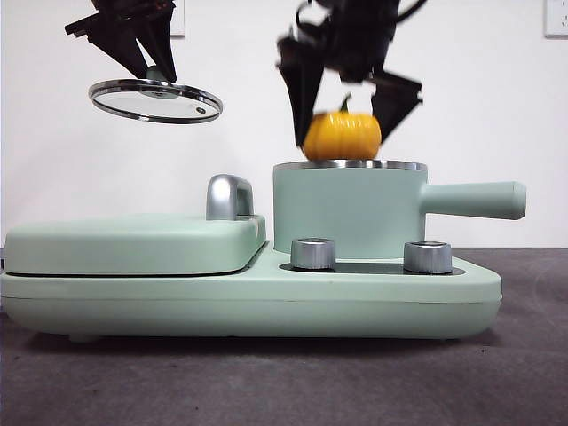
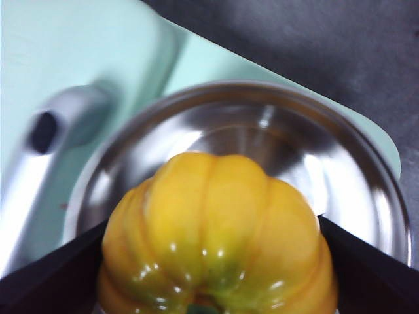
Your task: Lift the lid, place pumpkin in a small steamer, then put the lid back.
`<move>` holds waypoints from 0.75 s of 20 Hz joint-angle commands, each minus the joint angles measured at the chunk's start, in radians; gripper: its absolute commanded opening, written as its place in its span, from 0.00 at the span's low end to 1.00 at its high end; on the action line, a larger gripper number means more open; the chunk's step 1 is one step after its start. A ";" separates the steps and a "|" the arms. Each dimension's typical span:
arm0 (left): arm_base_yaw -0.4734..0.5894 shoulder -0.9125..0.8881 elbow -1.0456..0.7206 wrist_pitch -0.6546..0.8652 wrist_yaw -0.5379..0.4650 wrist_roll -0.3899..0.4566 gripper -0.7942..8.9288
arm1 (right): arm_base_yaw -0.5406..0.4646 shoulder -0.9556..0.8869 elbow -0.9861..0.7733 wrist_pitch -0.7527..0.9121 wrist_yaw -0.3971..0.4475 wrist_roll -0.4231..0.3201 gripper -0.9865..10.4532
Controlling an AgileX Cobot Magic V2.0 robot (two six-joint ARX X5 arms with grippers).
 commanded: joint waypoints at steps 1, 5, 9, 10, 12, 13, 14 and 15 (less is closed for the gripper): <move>-0.003 -0.010 0.039 0.019 0.005 0.000 0.14 | 0.005 0.041 0.027 -0.073 0.000 -0.018 0.40; -0.003 -0.010 0.039 0.019 0.005 0.000 0.14 | 0.007 0.082 0.023 -0.074 0.001 -0.021 0.40; -0.003 -0.010 0.039 0.019 0.005 0.000 0.14 | 0.010 0.116 0.005 -0.076 0.001 -0.021 0.40; -0.003 -0.010 0.039 0.019 0.005 0.000 0.14 | 0.010 0.124 0.000 -0.076 0.001 -0.021 0.40; -0.003 -0.010 0.039 0.020 0.005 0.000 0.14 | 0.010 0.129 -0.017 -0.076 0.003 -0.021 0.40; -0.003 -0.010 0.039 0.020 0.005 0.000 0.14 | 0.012 0.131 -0.024 -0.076 0.008 -0.023 0.40; -0.003 -0.010 0.039 0.020 0.005 0.000 0.14 | 0.012 0.132 -0.032 -0.076 0.013 -0.024 0.40; -0.003 -0.010 0.039 0.020 0.005 0.000 0.14 | 0.012 0.135 -0.040 -0.076 0.025 -0.024 0.40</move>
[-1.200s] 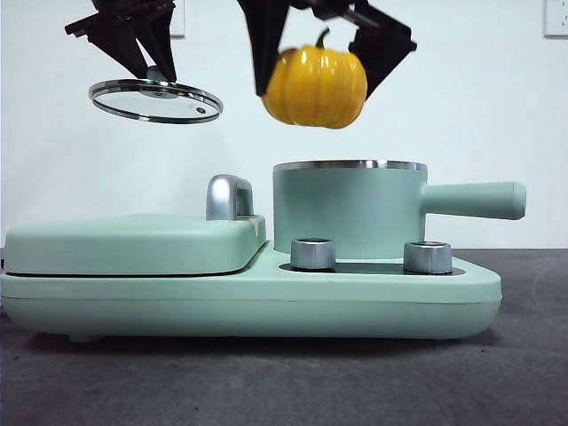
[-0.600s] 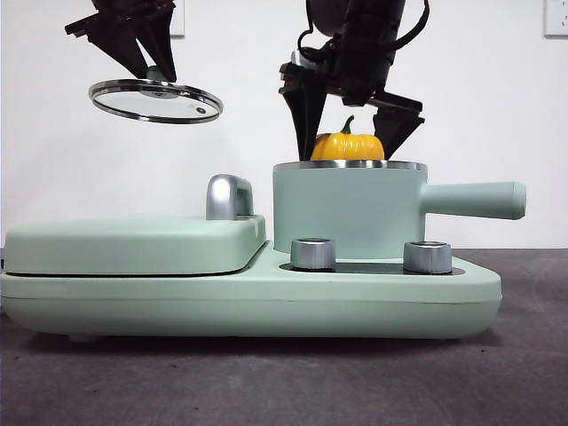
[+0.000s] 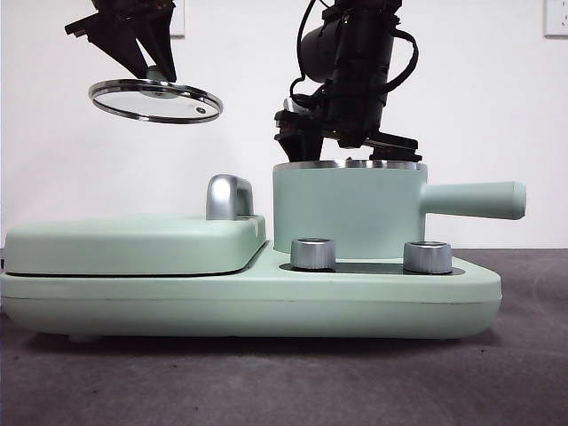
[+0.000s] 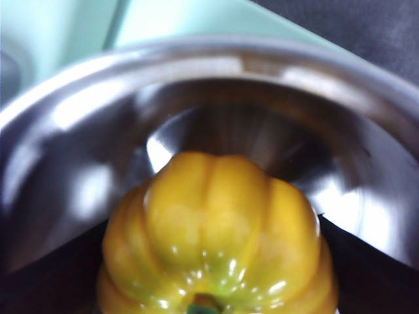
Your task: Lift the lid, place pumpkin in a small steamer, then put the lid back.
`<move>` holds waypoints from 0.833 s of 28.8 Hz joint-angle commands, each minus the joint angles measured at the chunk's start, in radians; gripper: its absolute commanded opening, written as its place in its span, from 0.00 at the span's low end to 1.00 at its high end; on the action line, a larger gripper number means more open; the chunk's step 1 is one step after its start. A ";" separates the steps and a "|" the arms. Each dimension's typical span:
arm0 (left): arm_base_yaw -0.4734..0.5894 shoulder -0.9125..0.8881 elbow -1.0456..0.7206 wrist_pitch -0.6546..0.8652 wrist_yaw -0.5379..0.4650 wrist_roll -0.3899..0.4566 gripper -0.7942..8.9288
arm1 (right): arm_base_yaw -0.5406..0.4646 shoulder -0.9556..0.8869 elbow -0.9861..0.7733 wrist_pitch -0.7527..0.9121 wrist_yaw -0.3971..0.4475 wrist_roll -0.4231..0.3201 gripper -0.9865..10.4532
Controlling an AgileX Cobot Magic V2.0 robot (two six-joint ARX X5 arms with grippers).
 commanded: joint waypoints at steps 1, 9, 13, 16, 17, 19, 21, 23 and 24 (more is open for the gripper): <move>-0.003 -0.010 0.039 0.020 0.005 0.000 0.14 | 0.010 0.035 0.001 -0.075 0.016 -0.015 0.40; -0.003 -0.010 0.039 0.020 0.005 0.000 0.14 | 0.011 0.036 -0.029 -0.075 0.023 -0.029 0.40; -0.003 -0.010 0.039 0.020 0.005 0.000 0.14 | 0.012 0.036 -0.028 -0.075 0.024 -0.027 0.46; -0.003 -0.010 0.039 0.020 0.005 0.000 0.14 | 0.012 0.036 -0.028 -0.075 0.023 -0.022 0.52; -0.003 -0.010 0.039 0.020 0.005 0.000 0.14 | 0.012 0.036 -0.027 -0.075 0.023 -0.022 0.53; -0.003 -0.010 0.039 0.020 0.005 0.000 0.14 | 0.012 0.036 -0.023 -0.075 0.023 -0.022 0.53; -0.003 -0.010 0.039 0.019 0.005 0.000 0.14 | 0.012 0.034 -0.013 -0.075 0.023 -0.014 0.53; -0.003 -0.010 0.039 0.019 0.005 0.000 0.14 | 0.012 0.034 0.010 -0.075 0.022 -0.007 0.53; -0.003 -0.010 0.039 0.019 0.005 0.000 0.14 | 0.012 0.033 0.023 -0.075 0.022 -0.005 0.53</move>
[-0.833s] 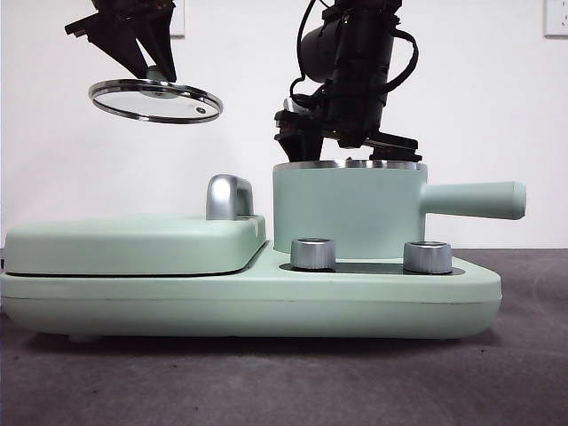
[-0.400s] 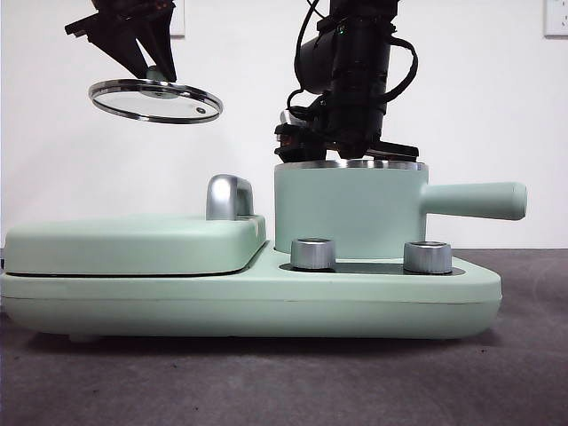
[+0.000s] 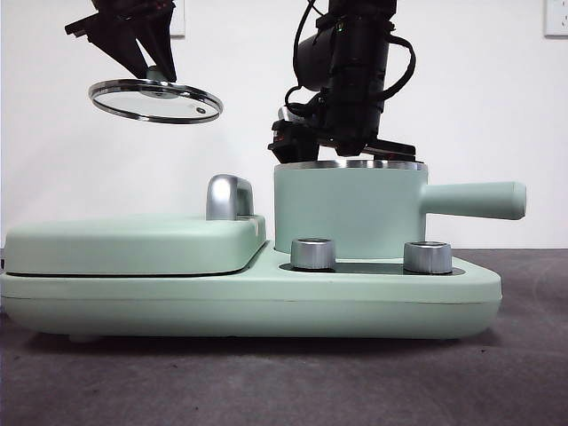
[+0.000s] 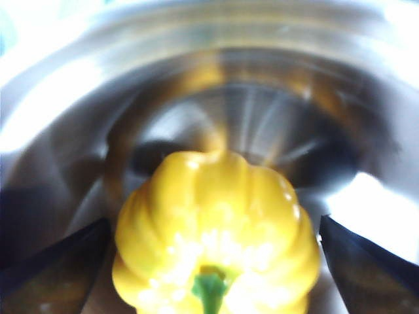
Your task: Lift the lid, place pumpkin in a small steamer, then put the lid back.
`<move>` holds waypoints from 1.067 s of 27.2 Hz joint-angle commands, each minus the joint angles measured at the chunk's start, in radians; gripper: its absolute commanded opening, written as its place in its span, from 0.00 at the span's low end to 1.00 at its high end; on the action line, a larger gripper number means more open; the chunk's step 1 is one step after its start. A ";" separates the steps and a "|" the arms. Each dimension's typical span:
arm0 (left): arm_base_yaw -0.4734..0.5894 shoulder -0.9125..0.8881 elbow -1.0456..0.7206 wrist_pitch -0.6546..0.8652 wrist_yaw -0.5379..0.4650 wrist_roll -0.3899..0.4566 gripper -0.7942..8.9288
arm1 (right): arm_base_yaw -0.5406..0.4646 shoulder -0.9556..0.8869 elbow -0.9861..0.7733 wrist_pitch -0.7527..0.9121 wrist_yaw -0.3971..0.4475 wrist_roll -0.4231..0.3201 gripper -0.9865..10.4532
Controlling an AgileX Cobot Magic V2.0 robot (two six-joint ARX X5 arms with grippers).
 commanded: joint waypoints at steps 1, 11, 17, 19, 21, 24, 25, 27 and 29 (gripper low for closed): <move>-0.003 -0.010 0.039 0.019 0.005 0.000 0.14 | 0.006 0.031 0.059 -0.075 0.003 0.015 0.53; -0.003 -0.010 0.039 0.019 0.005 0.000 0.14 | 0.005 -0.088 0.106 -0.077 -0.006 0.040 0.53; -0.004 -0.010 0.039 0.014 0.005 0.000 0.14 | 0.005 -0.349 0.042 -0.079 -0.013 -0.004 0.53; -0.011 -0.010 0.039 0.011 0.005 0.000 0.14 | 0.005 -0.462 -0.006 -0.079 -0.015 -0.008 0.53; -0.021 -0.010 0.039 0.009 0.005 0.000 0.14 | 0.005 -0.587 -0.077 -0.079 -0.015 -0.008 0.52; -0.050 -0.010 0.039 0.006 0.005 0.000 0.14 | 0.010 -0.800 -0.244 -0.078 -0.004 -0.008 0.50; -0.061 -0.010 0.039 0.006 0.005 0.000 0.14 | 0.013 -0.863 -0.301 -0.076 -0.002 -0.008 0.50; -0.091 -0.010 0.039 0.002 0.005 0.000 0.14 | 0.013 -1.025 -0.459 0.005 -0.005 -0.008 0.50; -0.125 -0.010 0.039 -0.001 0.005 0.000 0.14 | 0.013 -1.183 -0.616 0.122 -0.006 -0.008 0.50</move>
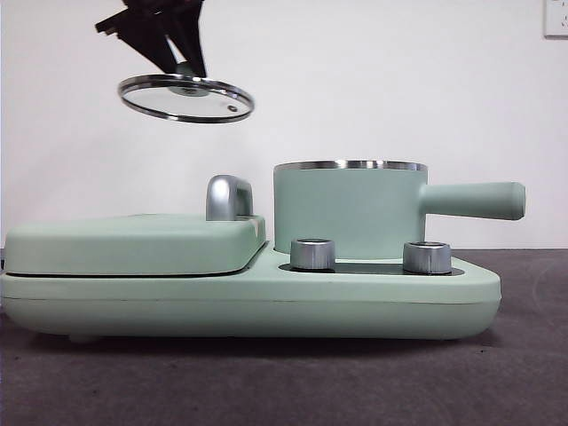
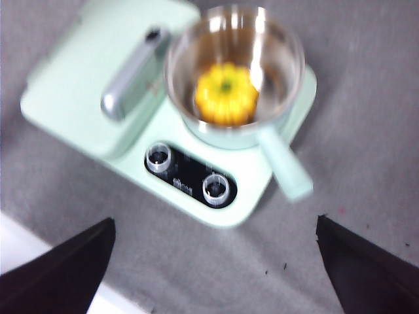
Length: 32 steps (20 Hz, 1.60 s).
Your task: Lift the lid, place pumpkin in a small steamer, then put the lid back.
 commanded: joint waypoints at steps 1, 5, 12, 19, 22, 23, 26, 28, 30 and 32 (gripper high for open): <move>-0.041 -0.010 0.039 0.014 0.005 0.000 0.14 | 0.007 -0.158 -0.149 0.138 -0.001 -0.007 0.50; -0.121 -0.010 0.039 0.014 0.005 0.000 0.14 | 0.012 -0.408 -0.406 0.266 -0.007 -0.003 0.50; -0.259 -0.006 0.039 0.033 0.005 0.012 0.14 | 0.011 -0.622 -0.568 0.328 -0.004 0.077 0.50; -0.365 0.020 0.039 0.095 0.005 0.012 0.14 | 0.011 -0.635 -0.568 0.334 0.002 0.083 0.50; -0.388 0.042 0.039 0.107 0.005 0.012 0.14 | 0.011 -0.635 -0.568 0.335 0.002 0.083 0.50; -0.392 0.049 0.038 0.111 0.005 0.012 0.14 | 0.011 -0.635 -0.568 0.335 0.002 0.083 0.50; -0.398 0.078 0.038 0.131 0.005 0.012 0.14 | 0.011 -0.635 -0.568 0.335 0.002 0.083 0.50; -0.398 0.106 0.038 0.145 0.005 0.013 0.14 | 0.011 -0.635 -0.568 0.335 0.002 0.083 0.50; -0.395 0.131 0.038 0.149 0.005 0.018 0.14 | 0.011 -0.635 -0.568 0.335 0.002 0.085 0.50; -0.394 0.151 0.038 0.149 0.005 0.019 0.14 | 0.011 -0.635 -0.568 0.335 0.002 0.087 0.50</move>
